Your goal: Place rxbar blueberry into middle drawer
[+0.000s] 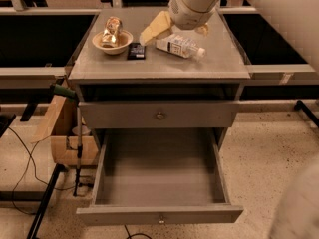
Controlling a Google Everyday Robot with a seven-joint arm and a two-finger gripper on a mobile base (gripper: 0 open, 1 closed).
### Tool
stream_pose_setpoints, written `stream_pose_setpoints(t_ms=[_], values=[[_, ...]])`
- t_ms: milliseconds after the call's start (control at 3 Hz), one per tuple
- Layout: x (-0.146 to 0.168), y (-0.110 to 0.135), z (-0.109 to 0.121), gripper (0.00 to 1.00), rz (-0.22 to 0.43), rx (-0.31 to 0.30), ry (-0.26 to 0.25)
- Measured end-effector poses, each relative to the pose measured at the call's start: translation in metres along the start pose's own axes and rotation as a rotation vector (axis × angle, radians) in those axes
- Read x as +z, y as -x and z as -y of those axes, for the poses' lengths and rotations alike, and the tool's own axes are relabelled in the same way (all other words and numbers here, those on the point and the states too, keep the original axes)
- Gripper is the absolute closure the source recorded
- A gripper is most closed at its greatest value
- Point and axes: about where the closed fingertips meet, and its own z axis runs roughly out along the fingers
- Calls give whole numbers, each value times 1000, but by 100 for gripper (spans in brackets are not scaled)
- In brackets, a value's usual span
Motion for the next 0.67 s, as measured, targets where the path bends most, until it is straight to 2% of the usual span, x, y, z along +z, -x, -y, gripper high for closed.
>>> stream_pose_setpoints(t_ms=[333,667], values=[[28,20,-12,0,-2,154,16],[55,31,-33,0,-12,300,26]])
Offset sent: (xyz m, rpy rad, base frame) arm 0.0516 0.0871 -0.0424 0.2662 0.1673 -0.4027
